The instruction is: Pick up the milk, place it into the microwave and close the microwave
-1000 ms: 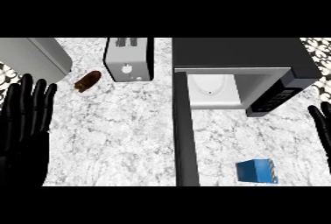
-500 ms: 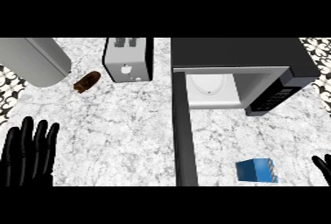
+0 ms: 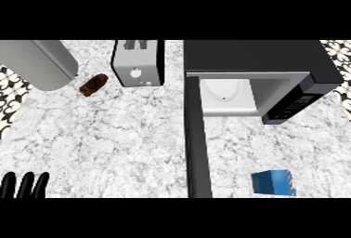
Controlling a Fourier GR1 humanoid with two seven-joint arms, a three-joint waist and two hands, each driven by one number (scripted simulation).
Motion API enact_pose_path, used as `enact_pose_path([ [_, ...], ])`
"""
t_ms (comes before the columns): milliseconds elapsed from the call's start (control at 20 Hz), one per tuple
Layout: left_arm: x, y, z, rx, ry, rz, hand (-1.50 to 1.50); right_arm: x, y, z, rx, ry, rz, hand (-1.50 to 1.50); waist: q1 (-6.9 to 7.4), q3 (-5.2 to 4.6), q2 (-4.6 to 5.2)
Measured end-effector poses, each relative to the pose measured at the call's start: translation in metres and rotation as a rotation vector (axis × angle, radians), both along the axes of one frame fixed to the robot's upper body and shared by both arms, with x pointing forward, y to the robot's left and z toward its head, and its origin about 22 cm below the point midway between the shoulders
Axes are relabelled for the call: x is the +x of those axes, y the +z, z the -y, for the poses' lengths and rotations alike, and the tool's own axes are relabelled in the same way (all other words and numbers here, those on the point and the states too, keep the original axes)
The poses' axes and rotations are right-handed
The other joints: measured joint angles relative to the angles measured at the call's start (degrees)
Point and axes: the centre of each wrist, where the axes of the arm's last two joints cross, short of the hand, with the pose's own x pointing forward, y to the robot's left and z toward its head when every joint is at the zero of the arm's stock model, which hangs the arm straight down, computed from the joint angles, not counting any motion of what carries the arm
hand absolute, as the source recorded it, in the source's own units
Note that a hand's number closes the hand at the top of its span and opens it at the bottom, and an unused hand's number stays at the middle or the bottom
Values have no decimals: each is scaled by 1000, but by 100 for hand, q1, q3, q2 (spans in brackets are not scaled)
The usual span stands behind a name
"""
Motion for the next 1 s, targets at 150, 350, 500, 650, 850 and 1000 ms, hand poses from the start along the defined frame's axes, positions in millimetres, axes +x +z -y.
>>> enact_pose_path([
  [150, -15, -1, -4, 6, 1, 0, -150, -8, -4, 2, 14, -11, 11, -150, 21, 1, 4],
  [350, -27, -7, -10, 2, -1, -2, -150, -6, -7, 0, -11, -34, 26, -150, 69, 0, 18],
  [500, -37, -11, -14, 4, 7, 0, -150, -4, -8, -4, -42, -53, 25, -150, 85, 0, 25],
  [650, -45, -17, -22, 7, 5, 2, -150, -1, -16, -6, -66, -71, 21, -150, 92, 1, 28],
  [850, -55, -22, -32, 14, 11, 0, -150, 12, -26, -10, -104, -70, 19, -150, 105, 2, 37],
  [1000, -64, -22, -34, 12, 6, -3, -150, 23, -37, -11, -135, -76, 18, -150, 117, 4, 39],
])
